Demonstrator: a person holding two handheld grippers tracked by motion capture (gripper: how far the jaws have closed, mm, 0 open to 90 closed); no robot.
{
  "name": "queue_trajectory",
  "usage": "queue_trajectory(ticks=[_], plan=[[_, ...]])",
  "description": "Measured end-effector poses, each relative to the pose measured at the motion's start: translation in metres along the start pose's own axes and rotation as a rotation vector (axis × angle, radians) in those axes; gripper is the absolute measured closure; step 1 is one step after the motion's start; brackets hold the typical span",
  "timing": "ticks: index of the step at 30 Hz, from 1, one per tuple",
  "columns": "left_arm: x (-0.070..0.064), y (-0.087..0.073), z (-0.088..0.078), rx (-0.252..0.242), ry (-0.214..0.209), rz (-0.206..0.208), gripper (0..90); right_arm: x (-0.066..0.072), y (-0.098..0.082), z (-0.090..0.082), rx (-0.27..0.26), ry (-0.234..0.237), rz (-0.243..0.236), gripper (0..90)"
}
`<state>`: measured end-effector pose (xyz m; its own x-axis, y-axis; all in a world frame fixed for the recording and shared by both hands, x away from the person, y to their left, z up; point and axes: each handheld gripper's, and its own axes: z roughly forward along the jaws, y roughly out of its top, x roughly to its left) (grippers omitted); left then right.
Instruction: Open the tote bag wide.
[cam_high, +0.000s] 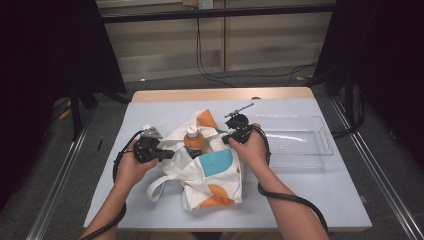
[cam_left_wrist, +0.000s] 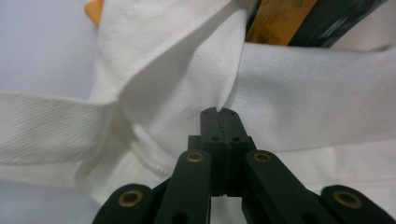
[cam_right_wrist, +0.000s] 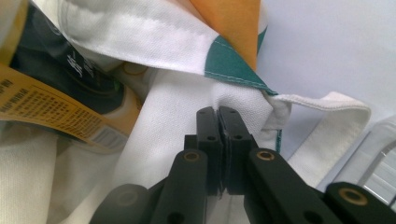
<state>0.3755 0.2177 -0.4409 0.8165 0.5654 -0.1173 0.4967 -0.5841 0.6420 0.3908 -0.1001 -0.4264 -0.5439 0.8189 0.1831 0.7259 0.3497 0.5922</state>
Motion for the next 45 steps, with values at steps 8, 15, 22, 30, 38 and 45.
queue_trajectory(ticks=[8,15,22,30,38,45], plan=[[0.003,-0.015,0.003,0.015,-0.005,-0.033,90.0,-0.002,-0.002,0.001,0.003,-0.001,0.001,88.8],[0.004,-0.018,-0.002,-0.041,-0.030,-0.059,89.1,-0.003,-0.003,-0.003,-0.031,0.023,0.008,82.6],[-0.003,-0.012,-0.016,-0.035,-0.029,-0.095,63.4,-0.003,0.006,-0.019,-0.041,0.002,-0.025,65.9],[-0.004,-0.006,-0.028,-0.079,0.055,-0.120,31.8,-0.003,0.011,-0.030,-0.012,-0.013,-0.045,48.9],[-0.004,-0.004,-0.031,-0.075,0.114,-0.119,13.5,-0.003,0.014,-0.035,0.015,-0.026,-0.062,27.3],[0.000,-0.003,-0.037,-0.096,0.126,-0.135,7.9,-0.005,0.015,-0.041,0.037,-0.013,-0.062,16.8]])
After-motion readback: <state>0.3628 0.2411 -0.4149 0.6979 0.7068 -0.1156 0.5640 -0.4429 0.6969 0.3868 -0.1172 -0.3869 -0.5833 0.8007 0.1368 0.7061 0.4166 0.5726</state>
